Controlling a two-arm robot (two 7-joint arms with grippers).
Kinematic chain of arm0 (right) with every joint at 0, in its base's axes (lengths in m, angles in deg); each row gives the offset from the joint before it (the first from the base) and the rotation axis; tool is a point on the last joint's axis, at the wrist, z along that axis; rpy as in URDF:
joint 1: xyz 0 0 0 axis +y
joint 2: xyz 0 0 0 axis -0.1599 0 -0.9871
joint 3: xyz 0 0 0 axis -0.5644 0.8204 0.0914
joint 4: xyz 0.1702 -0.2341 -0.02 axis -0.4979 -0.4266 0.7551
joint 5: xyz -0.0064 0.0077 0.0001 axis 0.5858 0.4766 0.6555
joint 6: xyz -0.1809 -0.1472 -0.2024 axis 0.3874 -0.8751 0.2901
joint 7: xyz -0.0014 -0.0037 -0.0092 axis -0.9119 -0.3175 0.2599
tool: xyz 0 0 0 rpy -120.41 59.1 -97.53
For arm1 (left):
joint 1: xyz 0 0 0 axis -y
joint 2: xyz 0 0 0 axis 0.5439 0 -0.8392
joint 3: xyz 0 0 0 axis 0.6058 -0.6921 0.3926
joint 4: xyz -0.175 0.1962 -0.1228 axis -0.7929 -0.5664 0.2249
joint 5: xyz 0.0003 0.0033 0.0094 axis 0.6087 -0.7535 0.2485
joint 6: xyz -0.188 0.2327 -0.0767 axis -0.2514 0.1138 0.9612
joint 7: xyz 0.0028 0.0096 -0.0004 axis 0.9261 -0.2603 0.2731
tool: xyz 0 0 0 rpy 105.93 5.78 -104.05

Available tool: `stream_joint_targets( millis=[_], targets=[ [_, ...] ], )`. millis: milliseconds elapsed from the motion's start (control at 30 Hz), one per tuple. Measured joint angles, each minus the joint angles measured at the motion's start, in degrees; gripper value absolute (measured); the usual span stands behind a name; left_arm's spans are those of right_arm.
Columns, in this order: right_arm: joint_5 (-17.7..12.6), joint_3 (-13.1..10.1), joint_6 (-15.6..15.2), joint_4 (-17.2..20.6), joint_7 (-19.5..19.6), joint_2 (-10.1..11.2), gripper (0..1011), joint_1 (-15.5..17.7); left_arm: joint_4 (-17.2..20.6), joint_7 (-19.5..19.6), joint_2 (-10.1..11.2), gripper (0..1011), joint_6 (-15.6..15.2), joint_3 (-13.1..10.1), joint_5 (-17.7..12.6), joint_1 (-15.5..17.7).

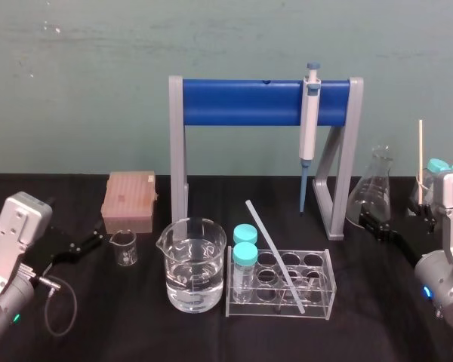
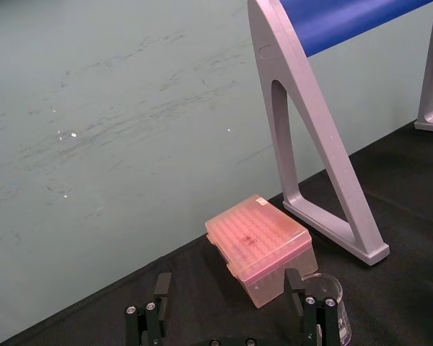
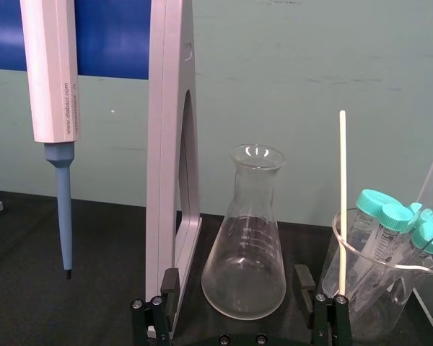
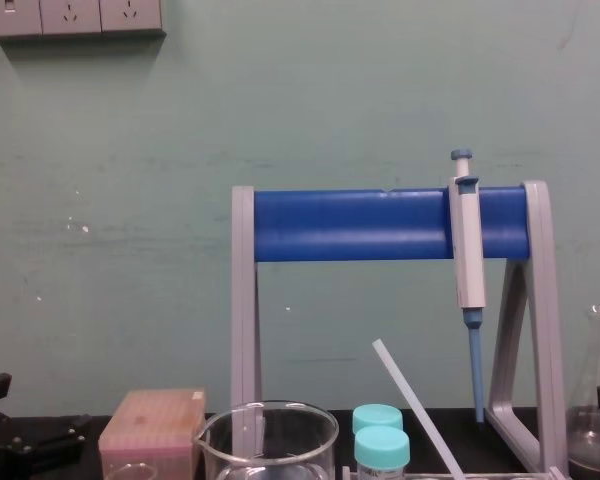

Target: Pick up the stirring rod with one hand, then place it down.

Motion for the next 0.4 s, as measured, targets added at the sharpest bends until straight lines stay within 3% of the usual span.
stream_joint_targets(
  millis=[400],
  targets=[
    [-0.05, 0.04, 0.16, 0.07, 0.04, 0.06, 1003, 0.0, 0.0, 0.0, 0.0, 1000, 0.0, 0.0, 0.0, 0.0]
  ],
)
